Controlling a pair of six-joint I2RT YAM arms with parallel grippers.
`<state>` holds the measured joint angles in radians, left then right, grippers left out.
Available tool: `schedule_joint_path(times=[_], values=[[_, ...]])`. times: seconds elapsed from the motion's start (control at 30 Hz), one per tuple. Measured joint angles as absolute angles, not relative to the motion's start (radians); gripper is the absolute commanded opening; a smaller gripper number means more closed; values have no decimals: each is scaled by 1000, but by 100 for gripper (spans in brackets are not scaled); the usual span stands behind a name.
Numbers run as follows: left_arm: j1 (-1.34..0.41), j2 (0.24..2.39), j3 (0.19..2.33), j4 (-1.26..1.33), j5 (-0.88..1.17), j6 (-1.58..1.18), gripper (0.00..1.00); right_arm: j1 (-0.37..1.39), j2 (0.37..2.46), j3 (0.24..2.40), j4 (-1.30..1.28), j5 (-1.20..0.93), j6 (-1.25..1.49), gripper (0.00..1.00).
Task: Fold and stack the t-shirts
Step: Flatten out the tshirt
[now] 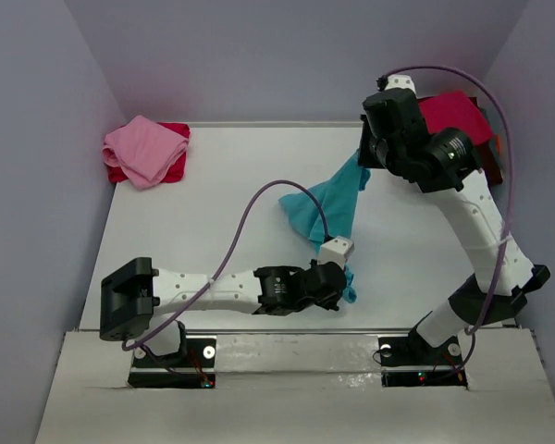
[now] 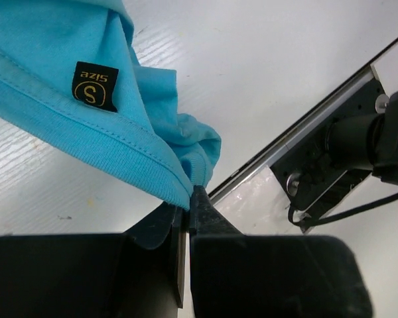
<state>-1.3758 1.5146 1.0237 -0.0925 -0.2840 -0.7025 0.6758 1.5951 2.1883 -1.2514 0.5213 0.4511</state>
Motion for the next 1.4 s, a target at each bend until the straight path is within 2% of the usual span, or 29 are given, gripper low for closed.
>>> schedule_joint_path(times=[0.43, 0.77, 1.03, 1.2, 1.4], values=[[-1554, 1467, 1364, -522, -587, -686, 6, 676, 1154, 1987, -1240, 747, 521, 7], [-1559, 1346, 1569, -852, -796, -766, 6, 676, 1040, 1938, -1244, 867, 572, 7], [-1632, 1216, 1595, -900, -879, -687, 6, 676, 888, 1851, -1241, 911, 604, 7], [-1676, 1240, 1623, -920, -903, -632, 6, 676, 781, 1845, -1241, 956, 620, 7], [-1753, 1304, 1663, -905, -931, -517, 6, 676, 758, 1844, -1242, 1001, 633, 7]])
